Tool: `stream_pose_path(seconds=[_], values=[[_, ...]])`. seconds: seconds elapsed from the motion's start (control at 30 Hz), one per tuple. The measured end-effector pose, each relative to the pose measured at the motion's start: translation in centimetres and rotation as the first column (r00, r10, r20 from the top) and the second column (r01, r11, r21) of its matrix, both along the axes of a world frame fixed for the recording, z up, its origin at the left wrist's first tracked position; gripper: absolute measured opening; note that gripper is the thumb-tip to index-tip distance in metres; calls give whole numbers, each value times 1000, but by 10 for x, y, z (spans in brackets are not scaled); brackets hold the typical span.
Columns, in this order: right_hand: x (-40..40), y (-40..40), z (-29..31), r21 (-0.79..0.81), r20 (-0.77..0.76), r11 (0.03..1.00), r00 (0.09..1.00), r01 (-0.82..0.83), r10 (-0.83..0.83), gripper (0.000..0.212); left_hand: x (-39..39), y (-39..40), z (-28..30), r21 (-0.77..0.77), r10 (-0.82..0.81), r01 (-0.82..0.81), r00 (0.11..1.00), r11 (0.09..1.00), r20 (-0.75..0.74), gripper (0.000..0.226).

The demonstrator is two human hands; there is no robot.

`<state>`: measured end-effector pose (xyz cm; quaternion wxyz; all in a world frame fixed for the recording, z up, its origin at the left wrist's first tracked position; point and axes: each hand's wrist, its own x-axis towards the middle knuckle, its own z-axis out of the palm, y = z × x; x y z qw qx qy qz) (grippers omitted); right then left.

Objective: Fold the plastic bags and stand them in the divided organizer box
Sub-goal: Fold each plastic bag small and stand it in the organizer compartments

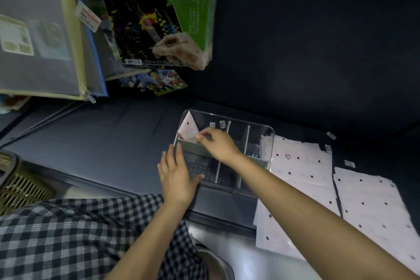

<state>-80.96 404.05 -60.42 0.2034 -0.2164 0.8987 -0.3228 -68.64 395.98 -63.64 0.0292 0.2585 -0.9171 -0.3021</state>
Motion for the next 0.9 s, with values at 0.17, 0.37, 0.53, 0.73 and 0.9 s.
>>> stream_pose_path(seconds=[0.17, 0.37, 0.53, 0.73, 0.9], values=[[24, 116, 6, -196, -114, 975, 985, 109, -133, 20, 2, 39, 11, -134, -353, 327, 891, 935, -285, 64], [83, 284, -40, 138, -42, 979, 988, 151, -147, 39, 19, 108, -27, 62, -741, 746, 666, 663, -84, 50], [125, 346, -76, 341, -44, 937, 995, -75, 95, 80, 27, 141, -68, 82, -843, 843, 517, 532, 147, 70], [133, 358, -85, 221, -153, 975, 986, -31, 66, 29, 28, 149, -73, -46, -835, 854, 517, 518, 190, 61], [122, 359, -77, 205, -57, 977, 997, 53, -42, 44, 23, 158, -62, -39, -810, 831, 550, 554, 202, 64]])
